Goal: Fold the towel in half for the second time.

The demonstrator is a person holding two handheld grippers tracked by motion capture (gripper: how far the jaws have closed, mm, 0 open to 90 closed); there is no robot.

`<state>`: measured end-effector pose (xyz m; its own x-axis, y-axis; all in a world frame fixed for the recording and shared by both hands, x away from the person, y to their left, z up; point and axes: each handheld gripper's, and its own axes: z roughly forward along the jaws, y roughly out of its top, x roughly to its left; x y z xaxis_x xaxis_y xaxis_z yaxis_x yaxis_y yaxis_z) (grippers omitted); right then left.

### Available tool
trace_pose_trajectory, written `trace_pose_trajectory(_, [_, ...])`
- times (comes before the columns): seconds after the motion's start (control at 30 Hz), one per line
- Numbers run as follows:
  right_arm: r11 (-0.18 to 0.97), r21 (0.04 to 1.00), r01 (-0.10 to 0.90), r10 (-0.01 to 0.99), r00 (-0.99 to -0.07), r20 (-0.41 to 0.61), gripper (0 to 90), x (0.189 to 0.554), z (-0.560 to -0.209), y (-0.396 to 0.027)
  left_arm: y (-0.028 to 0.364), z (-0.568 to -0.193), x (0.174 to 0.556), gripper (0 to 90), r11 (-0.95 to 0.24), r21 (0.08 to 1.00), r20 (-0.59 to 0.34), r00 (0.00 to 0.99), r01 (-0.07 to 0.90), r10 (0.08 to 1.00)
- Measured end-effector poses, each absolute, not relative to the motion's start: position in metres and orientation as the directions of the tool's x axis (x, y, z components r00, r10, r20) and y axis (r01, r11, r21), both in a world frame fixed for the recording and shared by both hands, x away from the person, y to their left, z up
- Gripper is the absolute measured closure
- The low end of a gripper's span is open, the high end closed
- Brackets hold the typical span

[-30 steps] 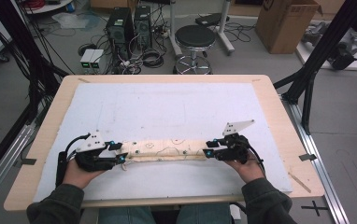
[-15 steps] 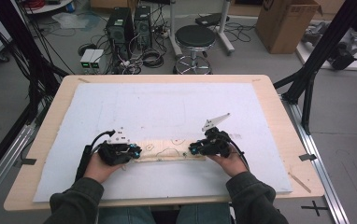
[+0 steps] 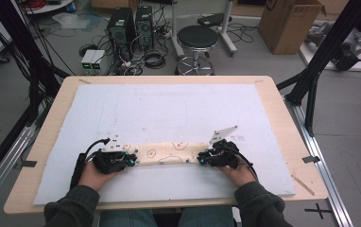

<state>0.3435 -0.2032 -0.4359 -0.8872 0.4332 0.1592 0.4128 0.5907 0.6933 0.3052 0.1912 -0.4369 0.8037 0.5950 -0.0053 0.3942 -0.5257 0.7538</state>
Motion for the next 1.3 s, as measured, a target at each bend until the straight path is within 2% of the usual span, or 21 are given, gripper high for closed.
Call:
trace_pose_trajectory(0.2, [0.59,0.712,0.381,0.431,-0.894,0.121,73.9,0.339,-0.438,-0.205,0.192,-0.439,0.302,80.2,-0.519,0.771,0.014,0.805,0.369,0.593])
trace_pose_trajectory(0.3, [0.59,0.716,0.374,0.419,-0.899,0.125,69.0,0.339,-0.435,-0.203,0.194,-0.434,0.301,72.7,-0.49,0.794,0.003,0.805,0.359,0.593])
trace_pose_trajectory(0.43, [0.547,0.766,0.337,0.422,-0.902,0.096,63.7,0.342,-0.416,-0.203,0.198,-0.423,0.305,61.7,-0.446,0.827,-0.005,0.798,0.342,0.603])
trace_pose_trajectory(0.5, [0.531,0.775,0.343,0.439,-0.893,0.094,60.2,0.348,-0.41,-0.203,0.199,-0.419,0.309,59.2,-0.432,0.837,-0.006,0.794,0.337,0.607])
trace_pose_trajectory(0.6, [0.515,0.778,0.361,0.459,-0.882,0.106,54.3,0.358,-0.409,-0.203,0.197,-0.421,0.314,55.7,-0.435,0.823,-0.022,0.786,0.365,0.618])
trace_pose_trajectory(0.7, [0.548,0.739,0.391,0.477,-0.872,0.108,49.1,0.366,-0.418,-0.201,0.197,-0.429,0.317,49.2,-0.473,0.786,-0.026,0.785,0.399,0.619])
trace_pose_trajectory(0.87, [0.612,0.685,0.395,0.481,-0.874,0.074,45.3,0.363,-0.429,-0.198,0.199,-0.434,0.317,45.8,-0.476,0.773,-0.039,0.781,0.419,0.624])
trace_pose_trajectory(1.0, [0.621,0.688,0.375,0.476,-0.878,0.049,44.2,0.359,-0.431,-0.198,0.2,-0.437,0.317,42.5,-0.479,0.77,-0.043,0.783,0.422,0.62])
trace_pose_trajectory(1.3, [0.61,0.722,0.326,0.461,-0.887,0.011,43.6,0.352,-0.439,-0.203,0.2,-0.44,0.314,42.6,-0.491,0.775,-0.017,0.79,0.397,0.613])
